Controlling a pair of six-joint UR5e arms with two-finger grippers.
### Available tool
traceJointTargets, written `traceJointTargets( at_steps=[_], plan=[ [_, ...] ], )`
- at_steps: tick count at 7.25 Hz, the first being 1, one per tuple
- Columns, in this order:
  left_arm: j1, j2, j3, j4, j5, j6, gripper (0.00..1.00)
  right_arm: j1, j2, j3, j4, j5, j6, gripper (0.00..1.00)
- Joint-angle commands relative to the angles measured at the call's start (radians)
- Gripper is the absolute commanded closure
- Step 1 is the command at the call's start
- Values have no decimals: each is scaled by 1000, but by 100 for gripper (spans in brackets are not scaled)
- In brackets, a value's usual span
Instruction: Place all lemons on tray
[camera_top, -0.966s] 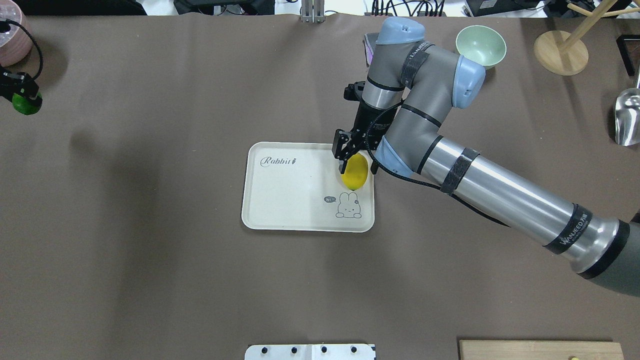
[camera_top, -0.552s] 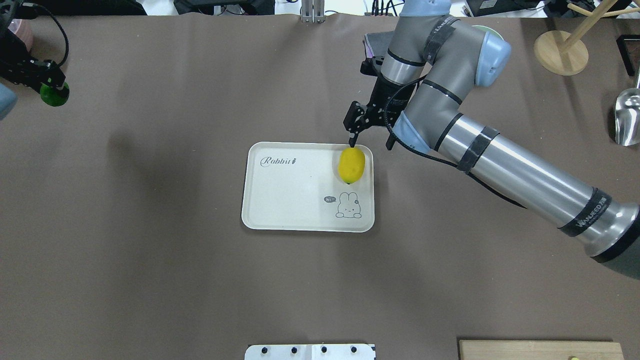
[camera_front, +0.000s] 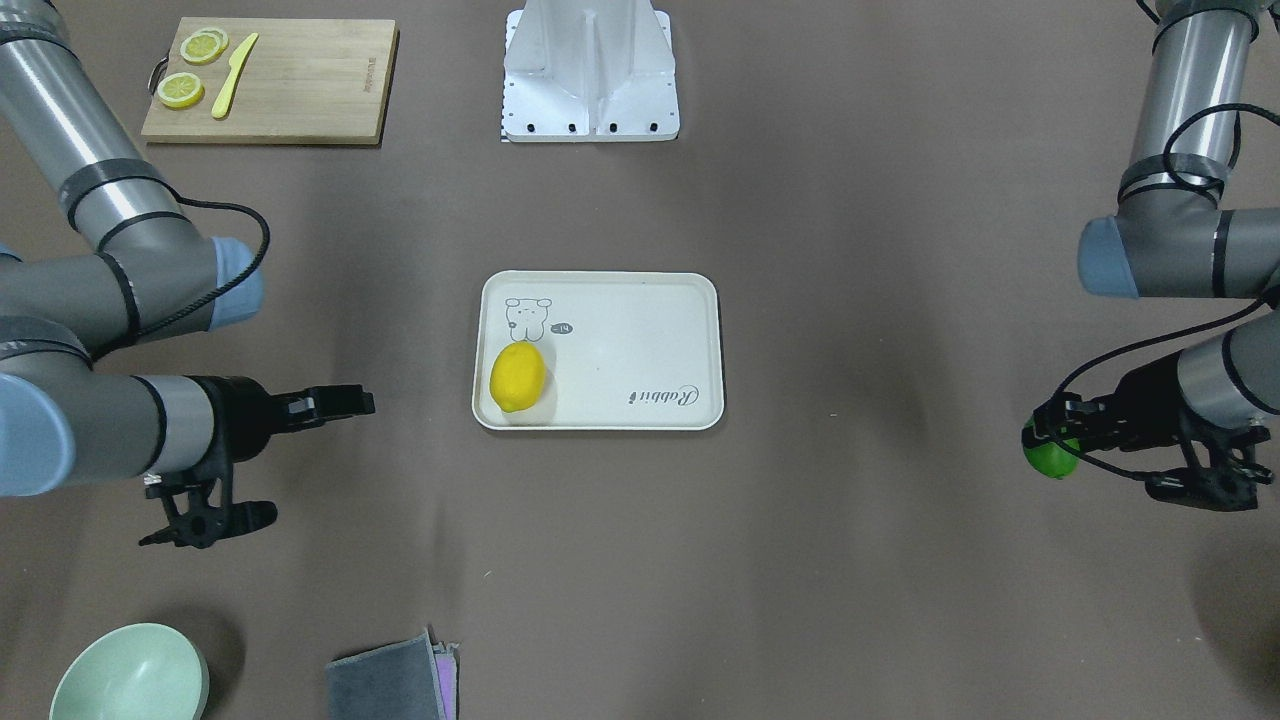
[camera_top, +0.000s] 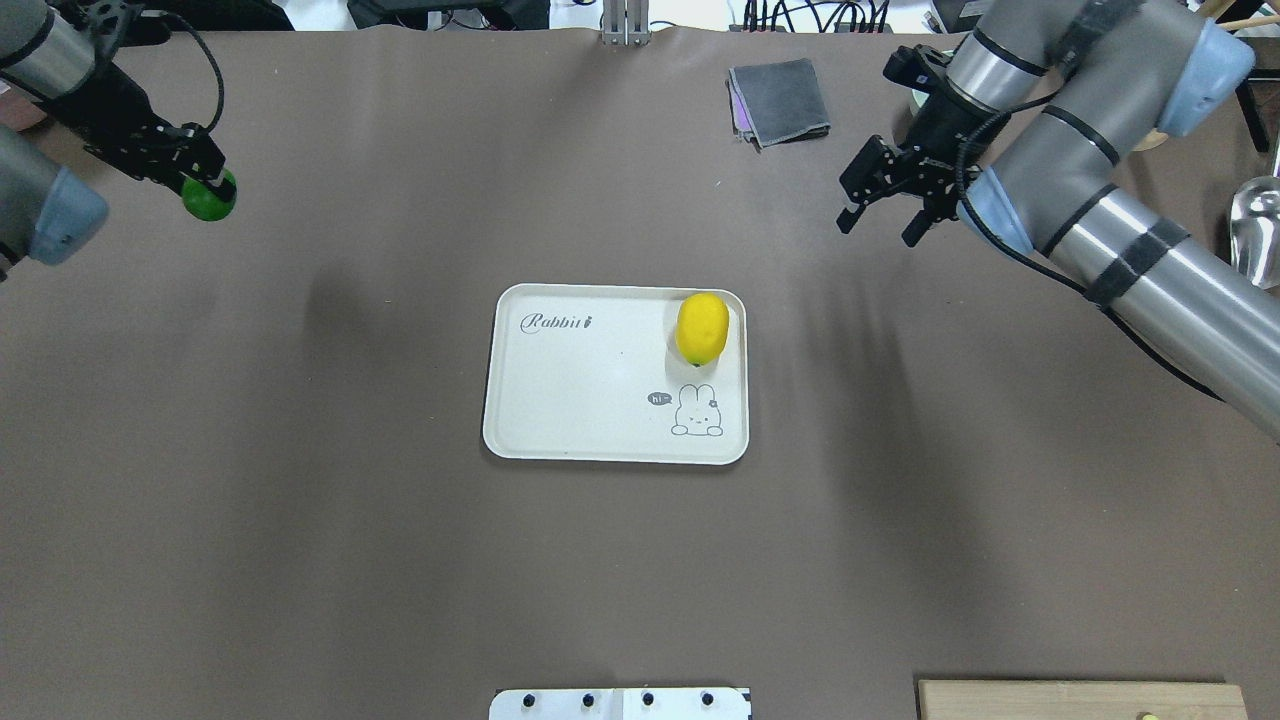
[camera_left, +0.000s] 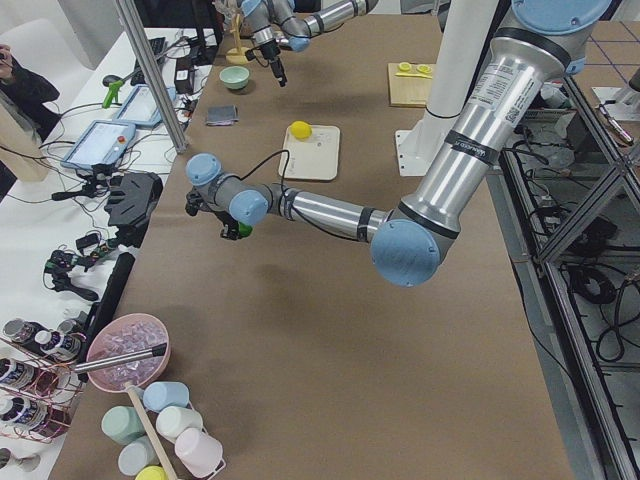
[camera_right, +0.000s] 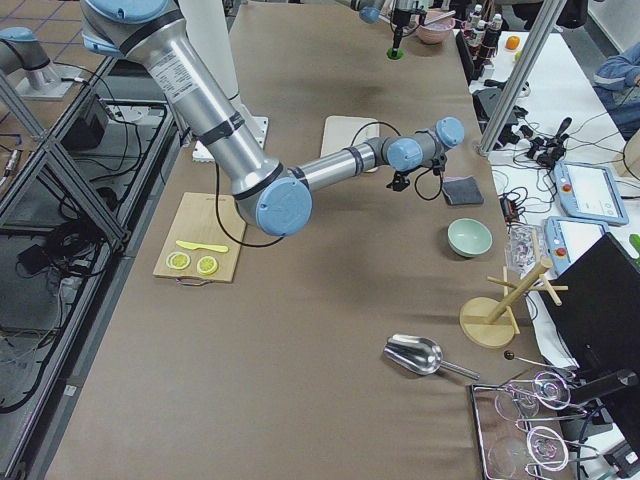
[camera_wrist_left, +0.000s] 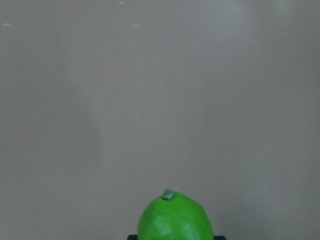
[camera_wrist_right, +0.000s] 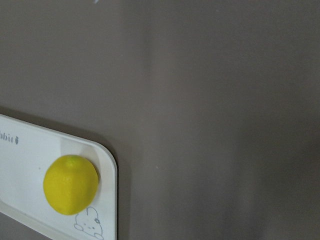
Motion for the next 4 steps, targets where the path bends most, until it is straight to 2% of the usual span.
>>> traceJointTargets(
  at_steps=[1,2,3,4],
  plan=[
    [125,-58,-20,-197,-25,-305,100,39,-249,200,80,25,-27,0],
    [203,-103,-27,-263,-22,-512,100,41,-373,306,137,15,-27,0],
    [247,-154,-27,-276,-17,-623,100,48,-449,372,152,-23,-32,0],
    [303,-195,-25,-267,-12,-633,100,83,-516,447,151,-140,-47,2]
  ],
)
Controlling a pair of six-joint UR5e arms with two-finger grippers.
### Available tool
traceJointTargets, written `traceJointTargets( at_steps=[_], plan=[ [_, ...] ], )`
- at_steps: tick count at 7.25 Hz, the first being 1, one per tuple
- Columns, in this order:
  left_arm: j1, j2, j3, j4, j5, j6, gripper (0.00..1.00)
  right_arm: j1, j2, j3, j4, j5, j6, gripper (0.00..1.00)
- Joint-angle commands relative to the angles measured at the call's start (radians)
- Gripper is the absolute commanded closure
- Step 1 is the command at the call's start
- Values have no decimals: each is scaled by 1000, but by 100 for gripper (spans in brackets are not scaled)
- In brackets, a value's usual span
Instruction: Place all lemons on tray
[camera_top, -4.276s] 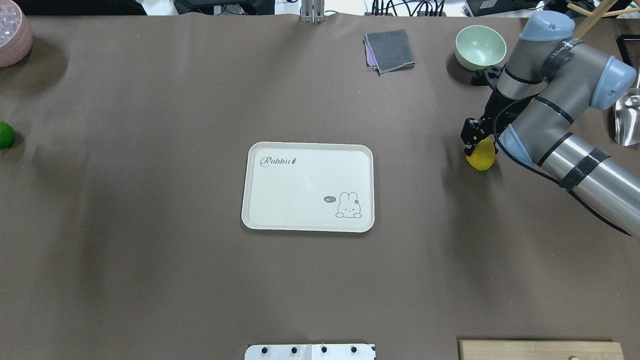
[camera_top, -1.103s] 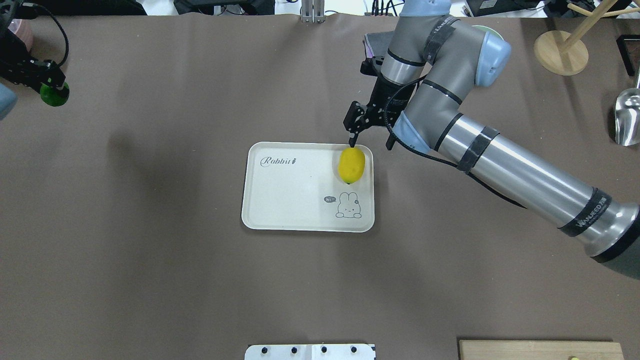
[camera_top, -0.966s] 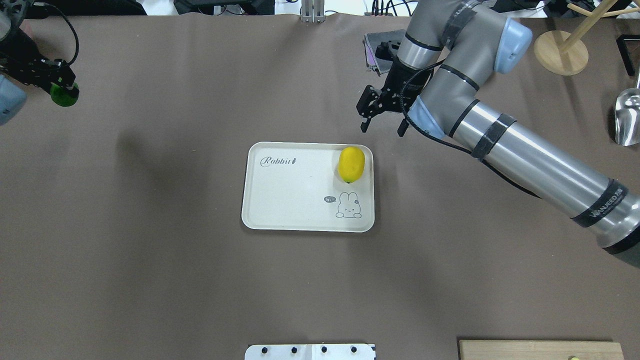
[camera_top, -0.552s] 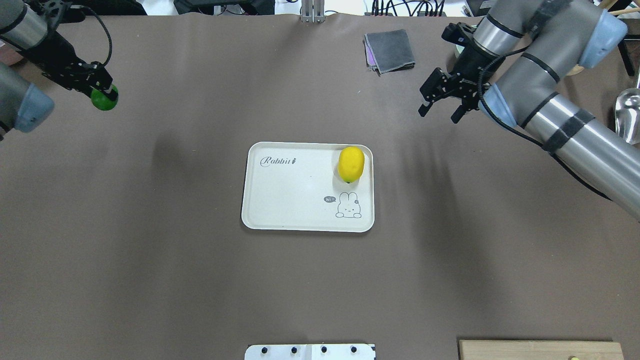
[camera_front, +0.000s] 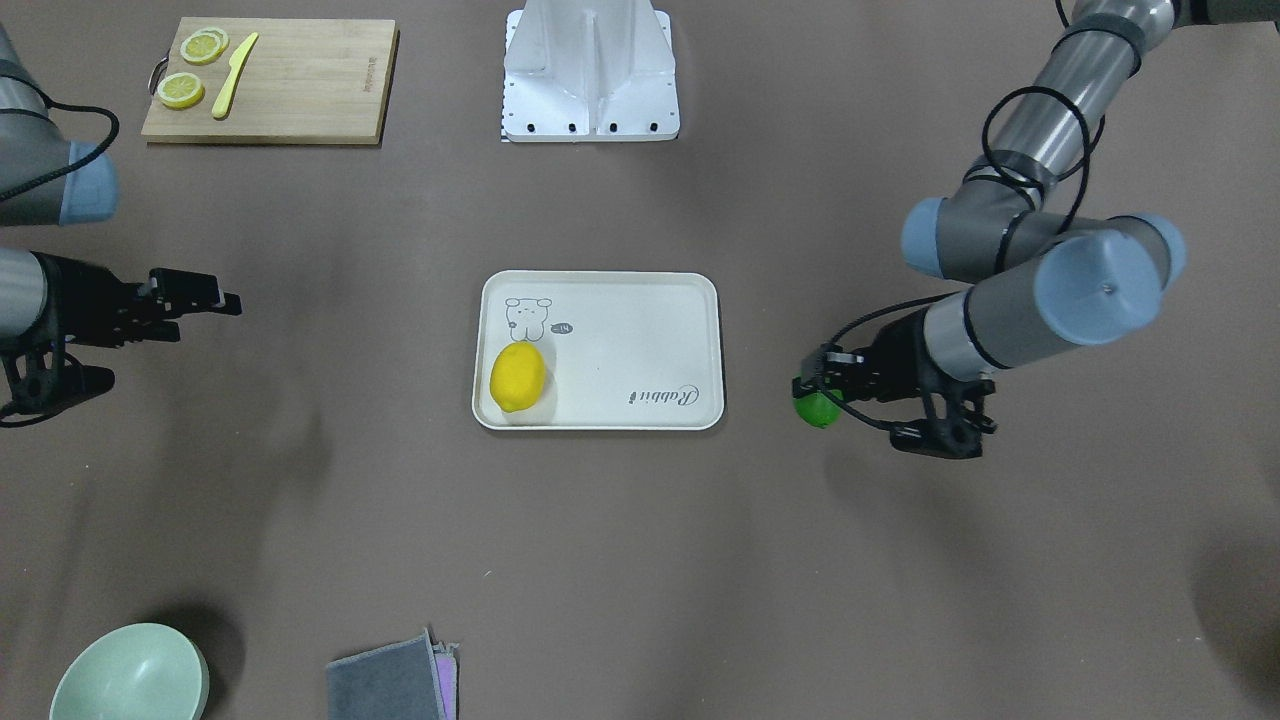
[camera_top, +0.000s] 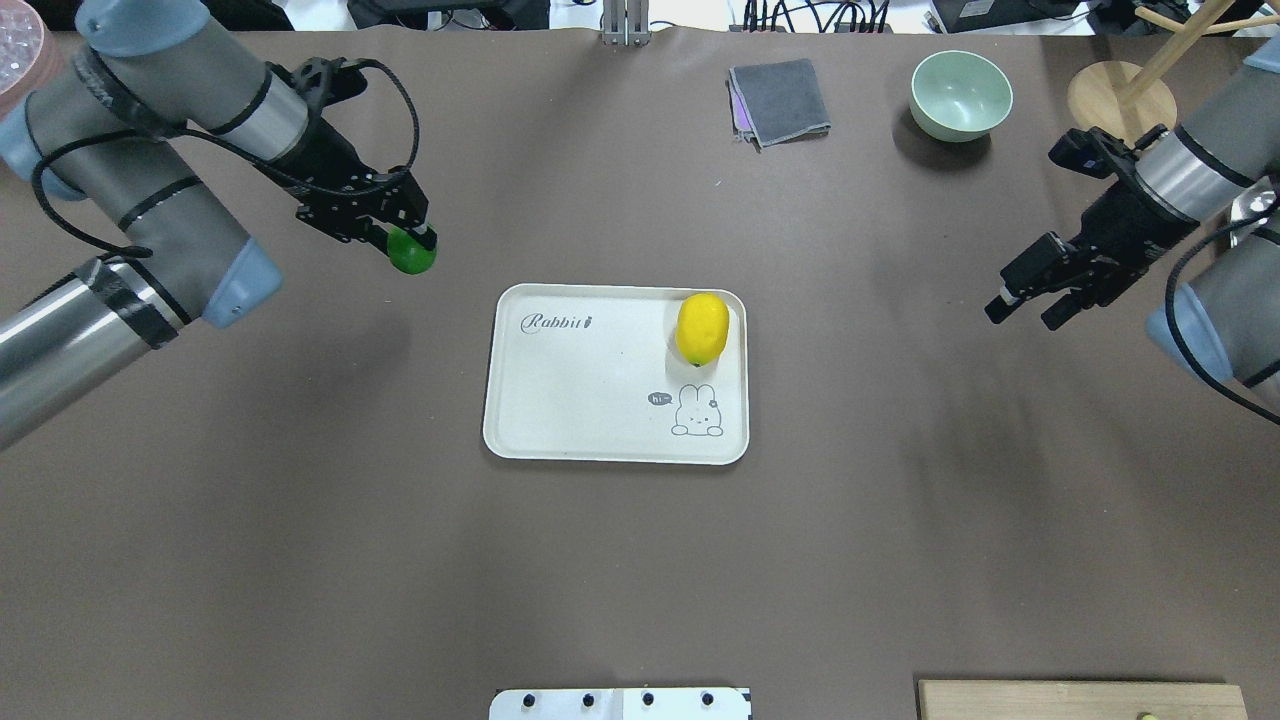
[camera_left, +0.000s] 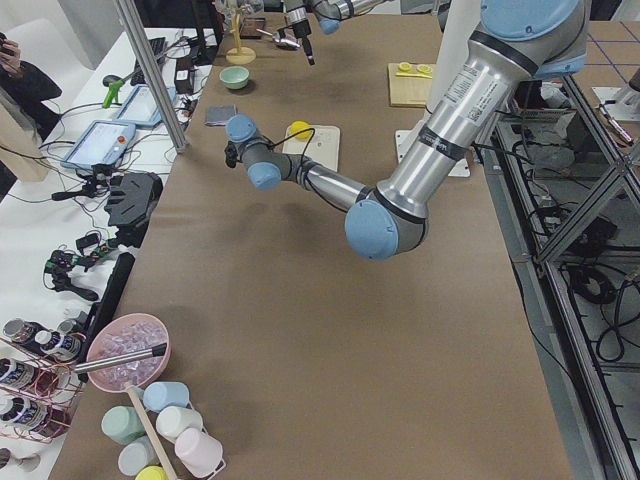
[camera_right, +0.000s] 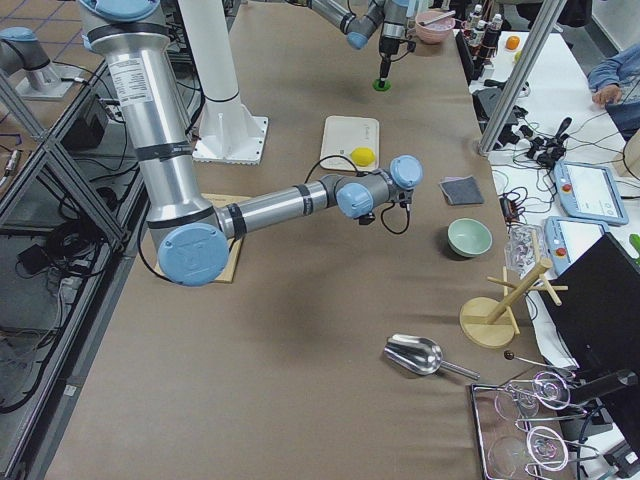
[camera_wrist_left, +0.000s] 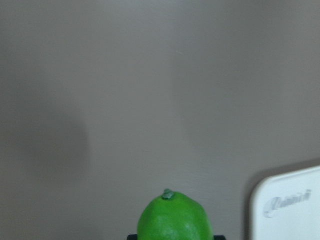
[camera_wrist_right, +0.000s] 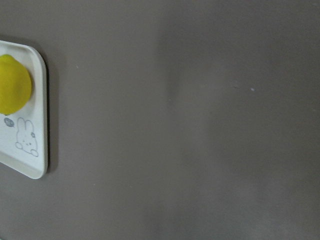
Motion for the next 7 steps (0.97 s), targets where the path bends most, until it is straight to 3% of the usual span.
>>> traceJointTargets(
  at_steps=[1,4,6,7],
  plan=[
    [101,-74,6,-2,28,-72,100,87,-150,138,5,-206,-16,2],
    [187,-112,29,-3,83,-72,100,291,-198,130,-111,-257,-27,0],
    [189,-94,29,-17,85,-68,58,362,-215,112,-126,-322,-53,0],
    [189,-82,26,-20,85,-63,2,390,-209,89,-152,-322,-82,0]
  ],
)
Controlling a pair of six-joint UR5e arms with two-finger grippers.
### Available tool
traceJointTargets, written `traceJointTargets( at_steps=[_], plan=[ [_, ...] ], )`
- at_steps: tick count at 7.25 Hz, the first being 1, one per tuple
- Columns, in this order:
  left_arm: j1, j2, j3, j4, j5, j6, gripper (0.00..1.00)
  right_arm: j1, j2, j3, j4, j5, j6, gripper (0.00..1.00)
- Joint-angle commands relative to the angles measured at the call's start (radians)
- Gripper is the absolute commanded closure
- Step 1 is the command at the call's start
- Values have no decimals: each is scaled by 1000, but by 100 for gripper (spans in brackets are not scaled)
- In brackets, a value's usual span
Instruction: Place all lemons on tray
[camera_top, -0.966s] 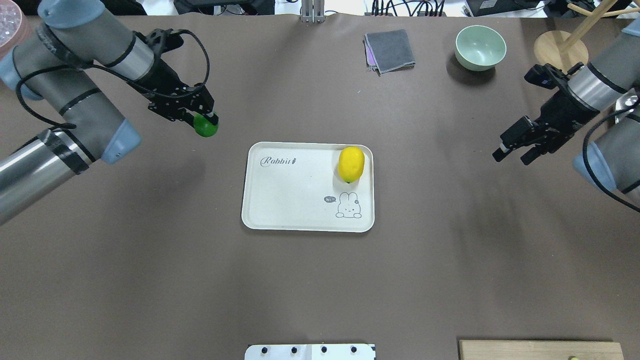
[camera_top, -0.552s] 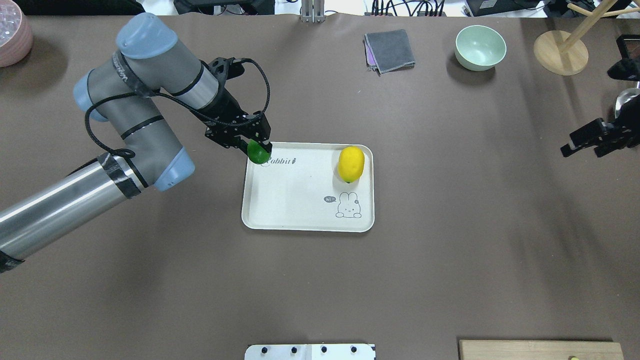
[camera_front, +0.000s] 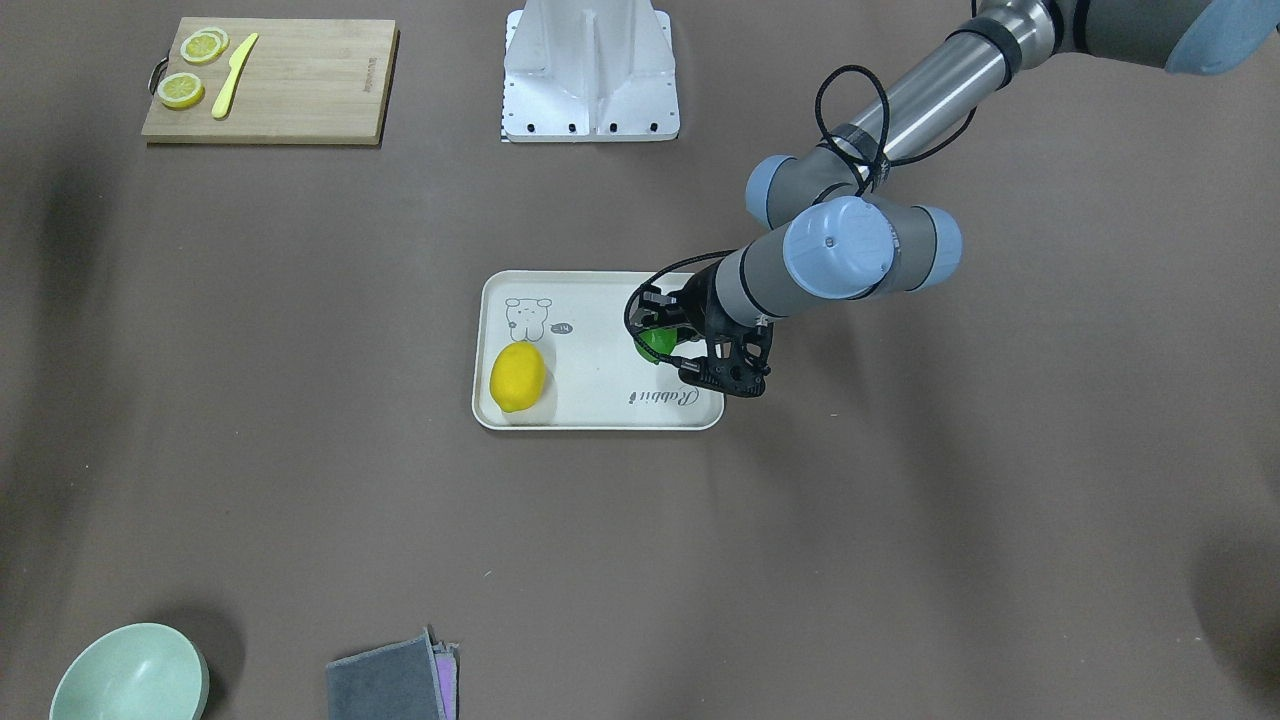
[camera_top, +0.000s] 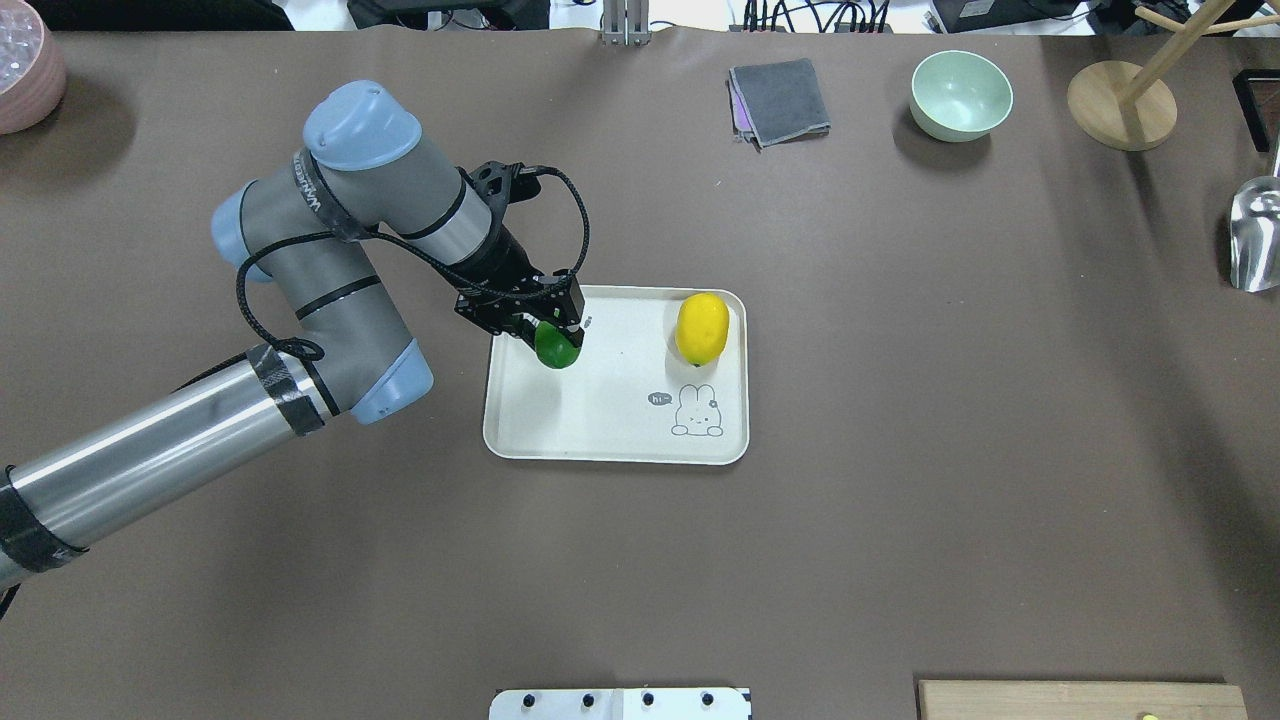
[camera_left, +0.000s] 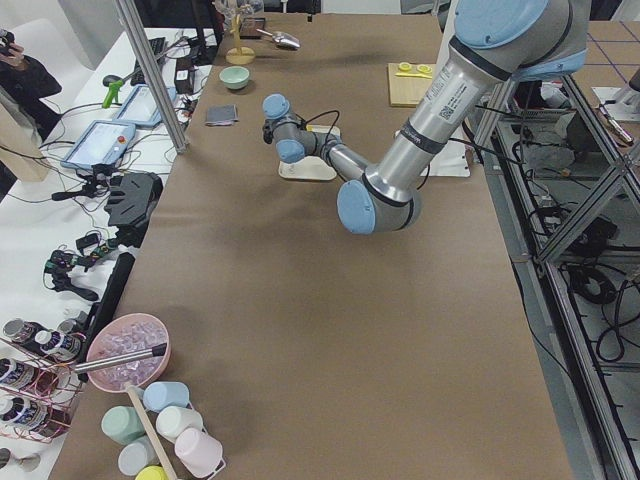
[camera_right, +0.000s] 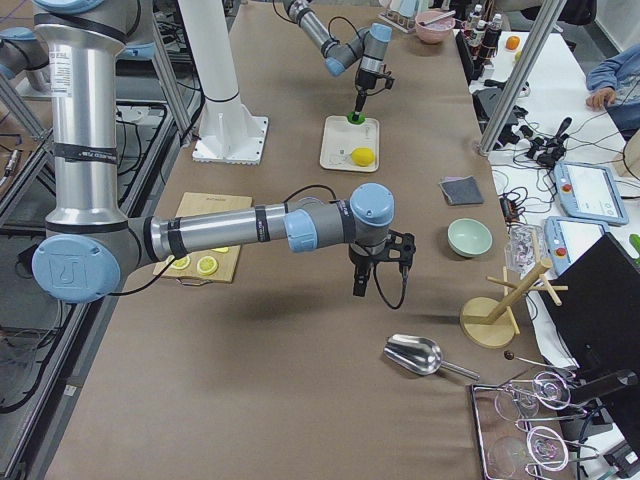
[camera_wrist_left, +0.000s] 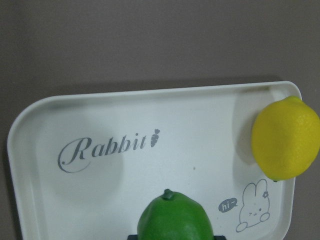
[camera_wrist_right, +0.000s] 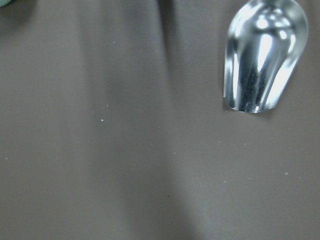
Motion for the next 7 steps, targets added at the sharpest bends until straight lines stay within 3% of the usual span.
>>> traceJointTargets(
  at_steps=[1,2,4,5,7],
  plan=[
    [-6,16,-6,1,14,3,1,42,13,-28,-67,-14,-48,0],
    [-37,23,-8,9,54,0,1,57,22,-70,-67,-13,-100,0],
    [-180,83,-11,20,47,18,1,92,36,-110,-69,-5,-125,0],
    [-257,114,-20,71,47,158,1,100,41,-117,-69,-1,-125,0],
    [-374,138,-115,509,92,691,1,111,42,-119,-70,1,-125,0]
  ],
)
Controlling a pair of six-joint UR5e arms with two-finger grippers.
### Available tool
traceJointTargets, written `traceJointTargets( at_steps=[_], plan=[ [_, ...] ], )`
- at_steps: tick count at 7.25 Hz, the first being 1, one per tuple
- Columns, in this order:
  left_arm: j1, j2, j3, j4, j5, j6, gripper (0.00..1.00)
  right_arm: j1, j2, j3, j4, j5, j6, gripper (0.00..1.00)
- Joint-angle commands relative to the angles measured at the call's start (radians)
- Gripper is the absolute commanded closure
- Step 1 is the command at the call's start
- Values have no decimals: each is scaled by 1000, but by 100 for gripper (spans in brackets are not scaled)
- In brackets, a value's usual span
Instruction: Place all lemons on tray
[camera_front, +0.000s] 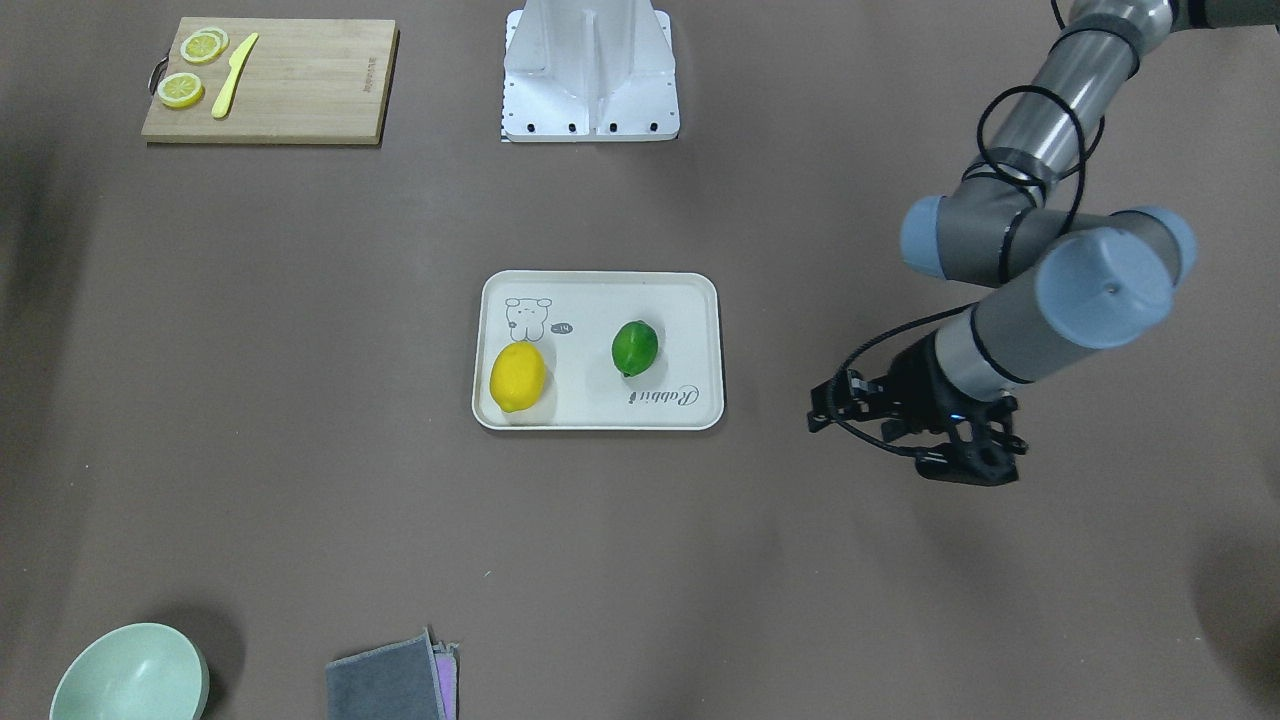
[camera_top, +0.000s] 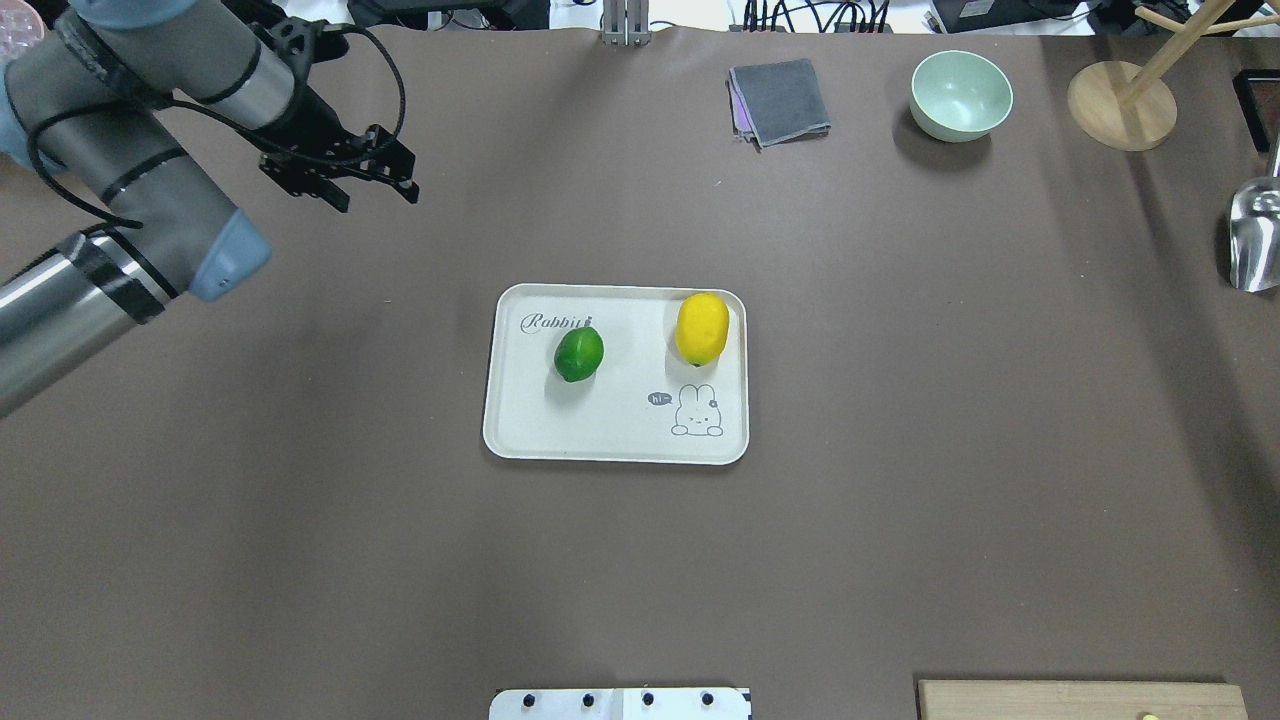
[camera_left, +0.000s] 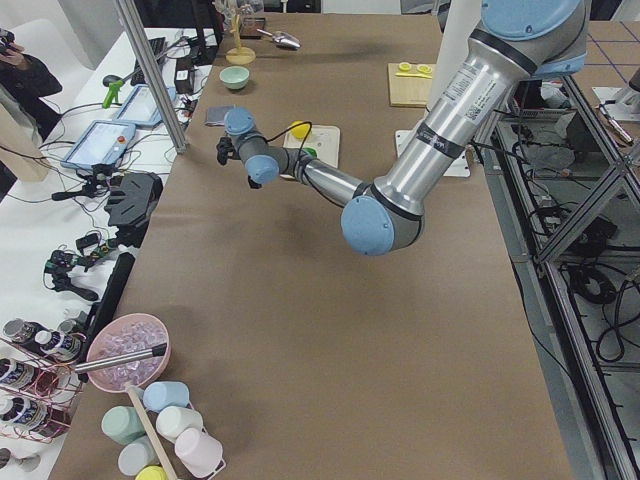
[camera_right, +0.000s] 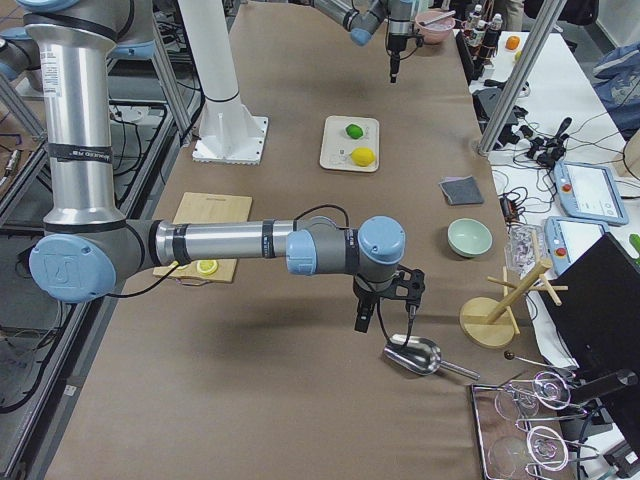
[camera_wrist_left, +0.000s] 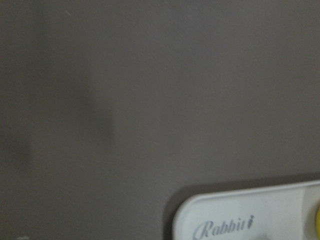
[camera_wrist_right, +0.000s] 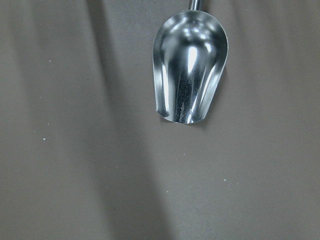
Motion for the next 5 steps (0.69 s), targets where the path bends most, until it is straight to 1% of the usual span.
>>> traceJointTargets(
  at_steps=[1,2,3,4,5],
  plan=[
    [-105,19,-134,422,150,456,1,9,1,1,-2,1,-1,0],
    [-145,68,-214,480,231,460,1,8,1,0,-2,1,-1,0],
    [-185,164,-297,479,235,463,1,11,3,-2,-2,3,-1,0],
    [-235,250,-331,478,237,473,1,9,6,-2,-2,3,-1,0],
    [-288,300,-331,478,235,474,1,8,12,-4,-4,1,-1,0]
  ],
)
